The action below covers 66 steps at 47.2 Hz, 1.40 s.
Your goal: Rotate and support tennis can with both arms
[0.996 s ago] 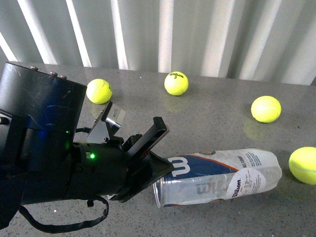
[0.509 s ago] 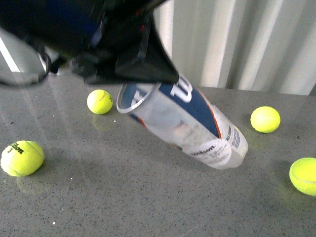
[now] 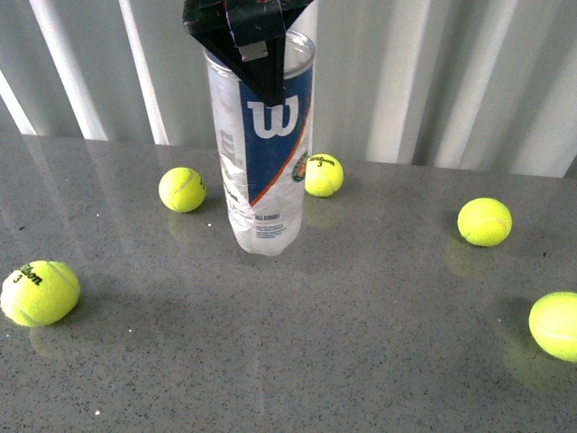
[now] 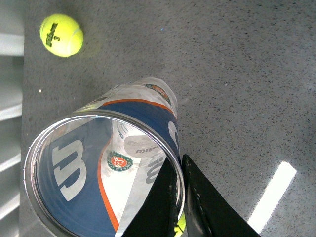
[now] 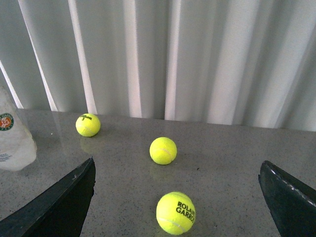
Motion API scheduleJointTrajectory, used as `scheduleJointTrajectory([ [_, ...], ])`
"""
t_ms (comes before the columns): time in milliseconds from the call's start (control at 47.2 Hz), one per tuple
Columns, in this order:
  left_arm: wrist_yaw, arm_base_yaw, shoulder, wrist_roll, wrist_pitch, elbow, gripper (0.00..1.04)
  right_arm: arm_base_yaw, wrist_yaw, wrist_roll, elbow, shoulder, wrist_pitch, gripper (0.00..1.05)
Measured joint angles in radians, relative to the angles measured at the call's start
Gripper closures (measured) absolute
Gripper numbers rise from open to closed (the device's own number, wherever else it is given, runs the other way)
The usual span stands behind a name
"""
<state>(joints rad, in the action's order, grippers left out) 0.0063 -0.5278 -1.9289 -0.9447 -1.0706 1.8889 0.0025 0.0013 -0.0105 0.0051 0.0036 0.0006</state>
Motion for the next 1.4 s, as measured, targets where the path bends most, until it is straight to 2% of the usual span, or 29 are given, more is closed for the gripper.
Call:
scheduleJointTrajectory([
  [127,0.012,-0.049,-0.069,-0.069,-0.072,0.108,1.01,0.000,0.000,0.000,0.000,0.000,0.000,0.07],
  [276,0.028,-0.077,-0.108,-0.093,-0.100,0.132,1.01,0.000,0.000,0.000,0.000,0.000,0.000,0.07],
  [530,0.023,-0.064,-0.158,-0.108,-0.100,0.109,1.01,0.000,0.000,0.000,0.000,0.000,0.000,0.07],
  [678,0.069,-0.064,-0.190,-0.069,-0.087,0.109,1.01,0.000,0.000,0.000,0.000,0.000,0.000,0.07],
  [954,0.091,-0.078,-0.222,-0.004,-0.067,0.128,1.01,0.000,0.000,0.000,0.000,0.000,0.000,0.07],
  [1124,0.098,-0.080,-0.251,0.014,-0.069,0.145,0.70,0.000,0.000,0.000,0.000,0.000,0.000,0.07],
  [1251,0.097,-0.079,-0.259,0.035,-0.073,0.173,0.50,0.000,0.000,0.000,0.000,0.000,0.000,0.07],
  [1399,0.107,-0.073,-0.254,0.061,-0.104,0.227,0.20,0.000,0.000,0.000,0.000,0.000,0.000,0.07],
])
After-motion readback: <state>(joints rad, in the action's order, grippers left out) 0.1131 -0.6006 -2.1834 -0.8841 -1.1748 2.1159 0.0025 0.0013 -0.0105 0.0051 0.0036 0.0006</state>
